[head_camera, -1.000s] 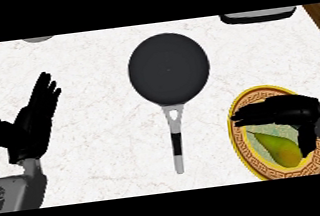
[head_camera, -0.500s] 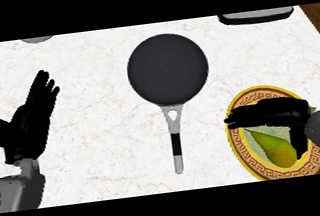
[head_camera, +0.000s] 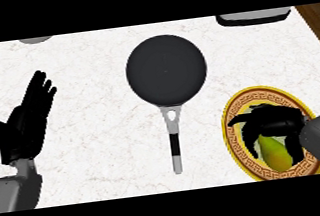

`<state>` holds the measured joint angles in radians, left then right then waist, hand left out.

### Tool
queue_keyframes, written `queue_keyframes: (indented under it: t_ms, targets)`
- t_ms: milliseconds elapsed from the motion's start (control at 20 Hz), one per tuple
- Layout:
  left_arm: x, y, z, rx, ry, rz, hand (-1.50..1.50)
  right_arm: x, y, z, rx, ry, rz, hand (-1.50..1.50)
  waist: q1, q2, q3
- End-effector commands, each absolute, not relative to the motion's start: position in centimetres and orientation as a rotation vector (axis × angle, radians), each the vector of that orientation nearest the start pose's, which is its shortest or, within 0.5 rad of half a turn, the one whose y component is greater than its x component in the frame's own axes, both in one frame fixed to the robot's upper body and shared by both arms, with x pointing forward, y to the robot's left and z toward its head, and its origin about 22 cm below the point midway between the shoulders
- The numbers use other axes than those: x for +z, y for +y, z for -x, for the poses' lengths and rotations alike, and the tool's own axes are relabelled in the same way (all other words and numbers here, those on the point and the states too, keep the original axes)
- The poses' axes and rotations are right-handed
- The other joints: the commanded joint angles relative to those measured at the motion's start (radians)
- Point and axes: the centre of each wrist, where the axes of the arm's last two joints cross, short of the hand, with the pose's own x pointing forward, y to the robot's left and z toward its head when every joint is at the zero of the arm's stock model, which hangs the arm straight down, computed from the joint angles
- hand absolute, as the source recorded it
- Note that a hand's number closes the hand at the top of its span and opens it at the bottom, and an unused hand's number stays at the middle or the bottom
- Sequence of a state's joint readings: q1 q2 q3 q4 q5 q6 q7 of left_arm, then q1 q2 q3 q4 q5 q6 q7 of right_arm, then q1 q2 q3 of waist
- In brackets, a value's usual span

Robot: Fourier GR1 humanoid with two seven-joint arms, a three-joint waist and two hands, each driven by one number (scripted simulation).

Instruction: Pick the pear from the plate and place it in the pan

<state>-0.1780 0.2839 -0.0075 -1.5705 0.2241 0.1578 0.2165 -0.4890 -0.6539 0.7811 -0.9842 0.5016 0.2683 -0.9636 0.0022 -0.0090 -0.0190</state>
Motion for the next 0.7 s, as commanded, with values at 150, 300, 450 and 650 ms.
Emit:
queue_keyframes:
  t_ms: [150, 300, 450, 650]
  targets:
    - [5.6, 27.8, -27.8, 0.047, -1.519, -0.093, 0.0, -2.7, -27.9, -30.8, 1.757, -1.523, -0.635, 1.5, 0.009, 0.012, 0.019]
    - [4.7, 26.6, -27.2, 0.031, -1.509, -0.084, 0.0, -3.5, -28.1, -30.3, 1.723, -1.516, -0.635, 1.5, 0.009, 0.013, 0.02]
    - [4.2, 27.1, -28.0, 0.046, -1.516, -0.077, 0.0, -1.6, -30.8, -31.6, 1.61, -1.659, -0.54, 1.5, 0.002, 0.015, 0.019]
    - [5.9, 28.4, -28.0, 0.032, -1.512, -0.105, 0.0, -0.9, -21.3, -33.8, 1.48, -1.57, 0.015, 1.5, 0.001, -0.005, 0.012]
